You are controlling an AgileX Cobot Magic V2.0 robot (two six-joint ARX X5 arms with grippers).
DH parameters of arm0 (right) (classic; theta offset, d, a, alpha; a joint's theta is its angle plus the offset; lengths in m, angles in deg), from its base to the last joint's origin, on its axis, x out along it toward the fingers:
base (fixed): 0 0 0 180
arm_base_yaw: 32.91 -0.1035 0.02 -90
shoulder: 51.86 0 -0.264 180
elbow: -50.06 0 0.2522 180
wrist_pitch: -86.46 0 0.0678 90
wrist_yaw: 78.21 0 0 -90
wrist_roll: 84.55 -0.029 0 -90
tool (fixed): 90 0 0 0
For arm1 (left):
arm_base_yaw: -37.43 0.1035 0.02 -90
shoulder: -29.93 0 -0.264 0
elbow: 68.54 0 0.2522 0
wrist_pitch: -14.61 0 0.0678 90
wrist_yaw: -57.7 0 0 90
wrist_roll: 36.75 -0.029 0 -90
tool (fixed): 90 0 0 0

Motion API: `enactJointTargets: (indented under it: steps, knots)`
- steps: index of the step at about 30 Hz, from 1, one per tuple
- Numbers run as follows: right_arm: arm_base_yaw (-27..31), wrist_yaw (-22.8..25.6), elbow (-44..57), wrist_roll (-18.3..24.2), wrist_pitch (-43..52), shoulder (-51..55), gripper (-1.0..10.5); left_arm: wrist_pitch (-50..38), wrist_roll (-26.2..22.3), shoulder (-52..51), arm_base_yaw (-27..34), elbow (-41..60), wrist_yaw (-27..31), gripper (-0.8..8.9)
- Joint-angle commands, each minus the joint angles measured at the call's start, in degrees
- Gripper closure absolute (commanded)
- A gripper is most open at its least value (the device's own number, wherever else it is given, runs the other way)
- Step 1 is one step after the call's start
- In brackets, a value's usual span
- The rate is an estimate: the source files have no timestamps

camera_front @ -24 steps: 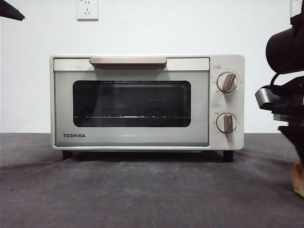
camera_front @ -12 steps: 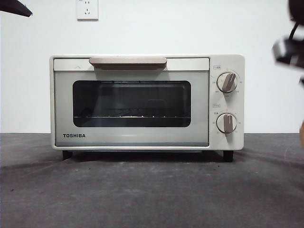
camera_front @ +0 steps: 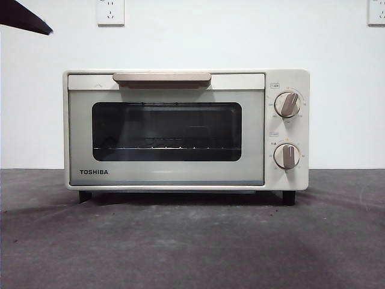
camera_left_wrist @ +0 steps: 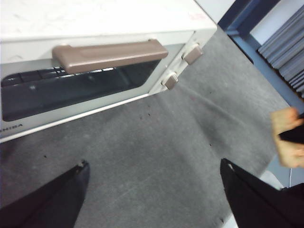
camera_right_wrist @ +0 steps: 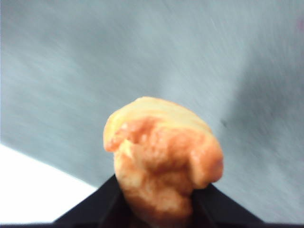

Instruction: The left arm flap open the oven, the right arm pick bread and place it into oven, the left arm flap close the oven

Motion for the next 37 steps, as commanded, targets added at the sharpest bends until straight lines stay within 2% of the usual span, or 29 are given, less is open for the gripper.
enactJointTargets:
  steps: [1, 4, 11, 14, 21, 28, 37]
  knots:
    - [-0.28, -0.48, -0.31, -3.93, 1.75, 5.46, 8.3, -0.46, -1.60, 2.14, -0.59, -2.60, 0.11, 3.86]
    - [-0.28, -0.52, -0.31, -5.79, 3.19, 11.02, 8.3, 1.33, -3.34, 5.75, -1.18, -6.29, 0.37, 4.12]
    - [-0.28, -0.52, -0.31, -6.84, 7.30, 16.76, 8.3, 7.74, -10.03, 16.98, -3.30, -18.78, 5.88, 7.03]
    - [-0.28, -0.52, -0.31, -6.84, 8.24, 16.81, 8.3, 8.52, -12.35, 22.47, -3.76, -24.06, 6.82, 7.89]
    - [-0.28, -0.04, -0.31, -6.67, 8.92, 16.74, 8.3, 8.09, -17.38, 34.21, -3.98, -32.30, 6.88, 7.97]
    - [-0.28, -0.07, -0.31, -6.54, 9.51, 16.74, 8.3, 7.96, -22.56, 40.44, -3.98, -33.94, 6.82, 7.97]
    - [-0.28, -0.07, -0.31, -6.08, 9.55, 16.74, 8.3, 8.09, -23.39, 43.54, -3.98, -33.94, 7.45, 7.97]
